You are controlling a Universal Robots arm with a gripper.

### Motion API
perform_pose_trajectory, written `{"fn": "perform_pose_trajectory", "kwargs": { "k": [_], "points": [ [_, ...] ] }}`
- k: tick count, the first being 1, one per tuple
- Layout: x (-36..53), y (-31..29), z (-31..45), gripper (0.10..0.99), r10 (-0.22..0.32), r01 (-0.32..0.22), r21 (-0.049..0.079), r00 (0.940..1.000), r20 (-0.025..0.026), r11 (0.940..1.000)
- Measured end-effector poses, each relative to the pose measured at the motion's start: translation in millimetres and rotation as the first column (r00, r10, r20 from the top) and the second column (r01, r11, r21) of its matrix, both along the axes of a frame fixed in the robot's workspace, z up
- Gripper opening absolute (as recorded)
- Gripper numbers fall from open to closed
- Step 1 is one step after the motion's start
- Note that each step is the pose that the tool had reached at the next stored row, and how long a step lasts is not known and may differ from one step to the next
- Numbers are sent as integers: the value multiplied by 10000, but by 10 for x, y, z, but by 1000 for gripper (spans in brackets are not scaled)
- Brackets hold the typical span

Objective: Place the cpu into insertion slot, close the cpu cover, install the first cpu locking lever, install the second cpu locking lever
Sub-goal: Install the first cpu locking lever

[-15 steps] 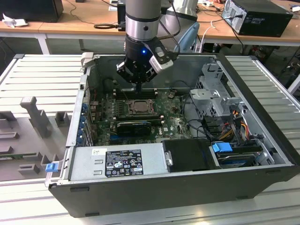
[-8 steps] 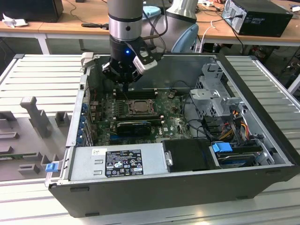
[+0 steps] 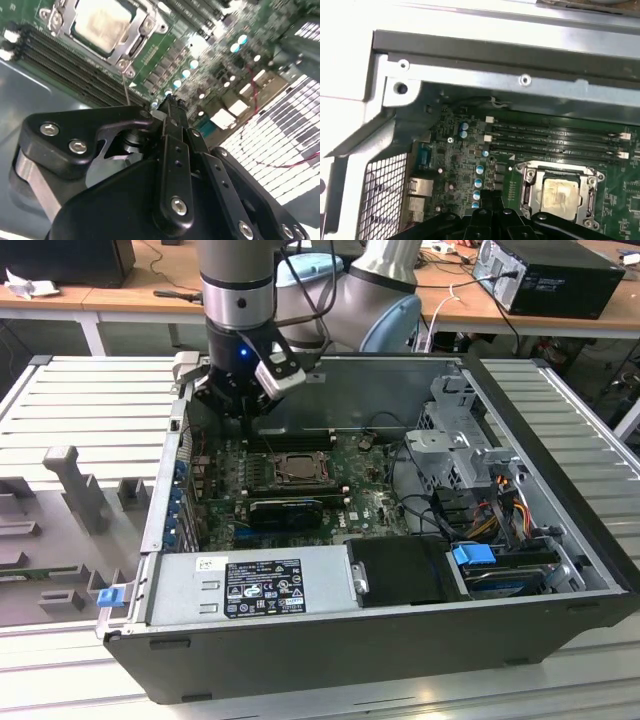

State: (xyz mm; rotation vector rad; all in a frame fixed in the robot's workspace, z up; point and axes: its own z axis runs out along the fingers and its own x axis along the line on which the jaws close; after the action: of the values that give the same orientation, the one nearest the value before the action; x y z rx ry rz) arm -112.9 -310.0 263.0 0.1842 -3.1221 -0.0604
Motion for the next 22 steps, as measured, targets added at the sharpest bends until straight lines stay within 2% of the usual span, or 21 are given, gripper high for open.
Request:
{"fn": "perform_pose_trajectory", "kwargs": {
  "k": [3,4,11,22],
  "points": [
    [0,80,-23,106,-1,1,2,10000,1,10000],
    [0,88,-27,106,-1,1,3,10000,1,10000],
    [6,98,-36,106,1,-1,1,10000,-1,10000],
    [111,98,-37,106,-1,1,2,10000,0,10000]
  ]
}}
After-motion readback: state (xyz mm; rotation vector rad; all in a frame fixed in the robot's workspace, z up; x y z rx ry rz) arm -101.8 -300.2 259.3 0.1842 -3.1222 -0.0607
